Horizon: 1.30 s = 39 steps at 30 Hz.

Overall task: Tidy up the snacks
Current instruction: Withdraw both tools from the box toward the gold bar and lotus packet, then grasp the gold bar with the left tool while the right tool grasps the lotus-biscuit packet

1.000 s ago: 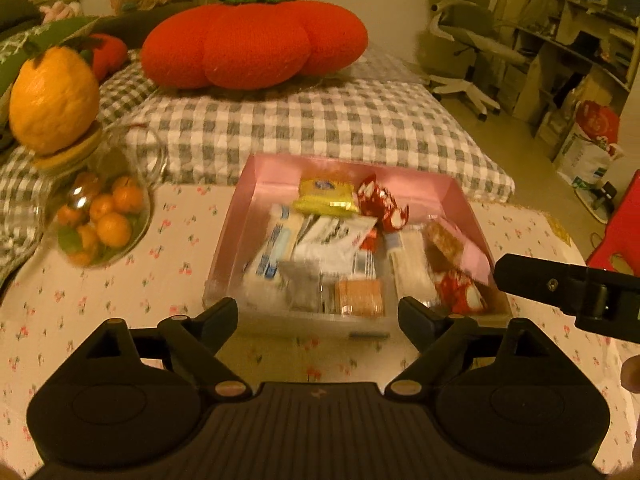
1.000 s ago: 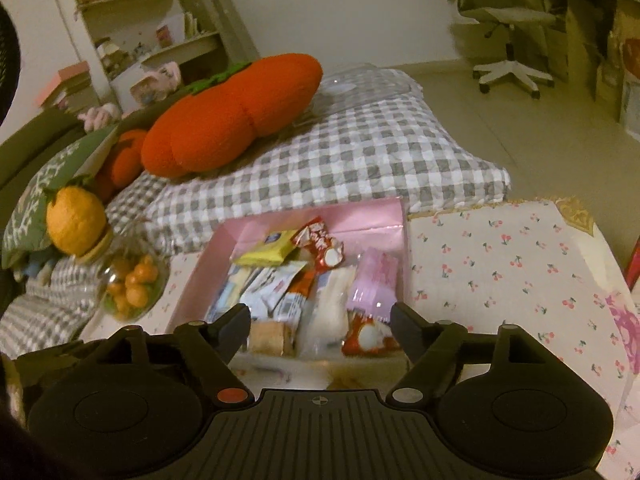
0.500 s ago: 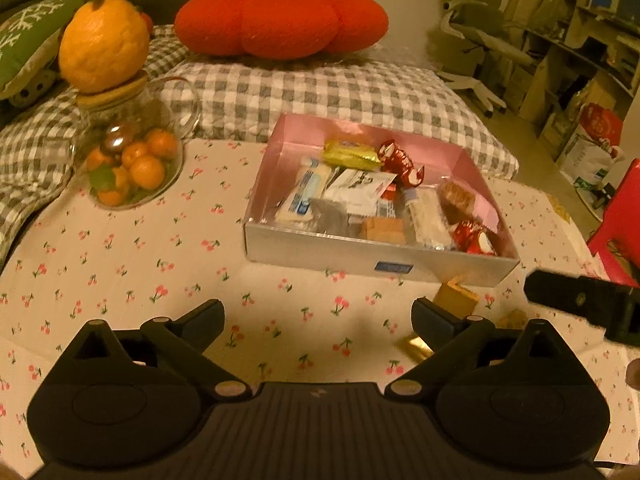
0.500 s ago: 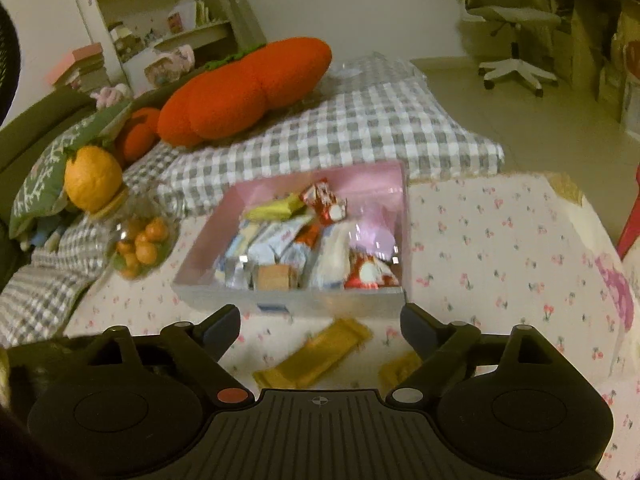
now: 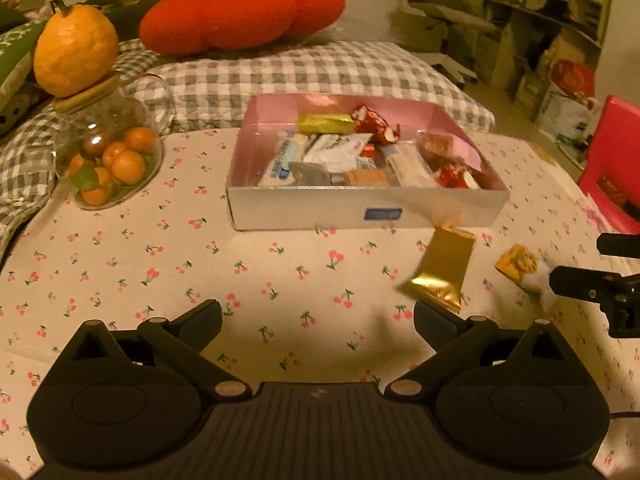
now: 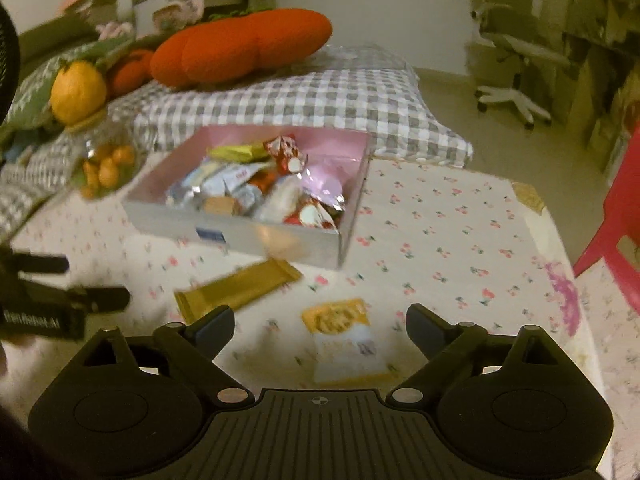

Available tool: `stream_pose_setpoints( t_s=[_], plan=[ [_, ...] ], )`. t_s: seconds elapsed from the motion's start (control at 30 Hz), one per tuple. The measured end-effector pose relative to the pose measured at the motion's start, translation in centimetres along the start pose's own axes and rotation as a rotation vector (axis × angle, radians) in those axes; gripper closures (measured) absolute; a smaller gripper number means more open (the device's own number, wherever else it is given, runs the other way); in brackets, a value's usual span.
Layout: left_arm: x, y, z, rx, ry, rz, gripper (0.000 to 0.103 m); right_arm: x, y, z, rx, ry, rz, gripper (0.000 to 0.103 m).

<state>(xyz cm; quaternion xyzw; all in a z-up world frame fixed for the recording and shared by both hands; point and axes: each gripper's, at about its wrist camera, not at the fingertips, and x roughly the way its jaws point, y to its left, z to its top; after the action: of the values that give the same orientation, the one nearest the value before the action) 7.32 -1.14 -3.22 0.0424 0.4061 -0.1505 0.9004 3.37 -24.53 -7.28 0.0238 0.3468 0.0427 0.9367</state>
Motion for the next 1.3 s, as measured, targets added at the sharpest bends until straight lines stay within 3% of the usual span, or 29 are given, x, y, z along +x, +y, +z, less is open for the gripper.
stream_pose_setpoints(
  t_s=[0.47,0.67,0.97,1.3],
  plan=[
    [1.9,-3.0,-3.3,0.222,0.022,-0.086,0.001,1.5,-1.9,-5.5,-0.106,0.104,0.02,0.005],
    [2.7,-3.2,-3.0,0.189,0.012,-0.133,0.0,2.4,-3.1,-5.4,-0.021,0.1,0.038,0.0],
    [3.9,-4.4,-2.0,0.19,-0.023,-0.147,0.0,3.7,-3.1,-4.1,-0.023,0.092,0.033,0.0],
    [5.0,-5.4,-0.6,0.153,-0.063,-0.158,0.026,5.3,-3.0,-2.6,-0.004,0.102,0.017,0.0]
  ],
)
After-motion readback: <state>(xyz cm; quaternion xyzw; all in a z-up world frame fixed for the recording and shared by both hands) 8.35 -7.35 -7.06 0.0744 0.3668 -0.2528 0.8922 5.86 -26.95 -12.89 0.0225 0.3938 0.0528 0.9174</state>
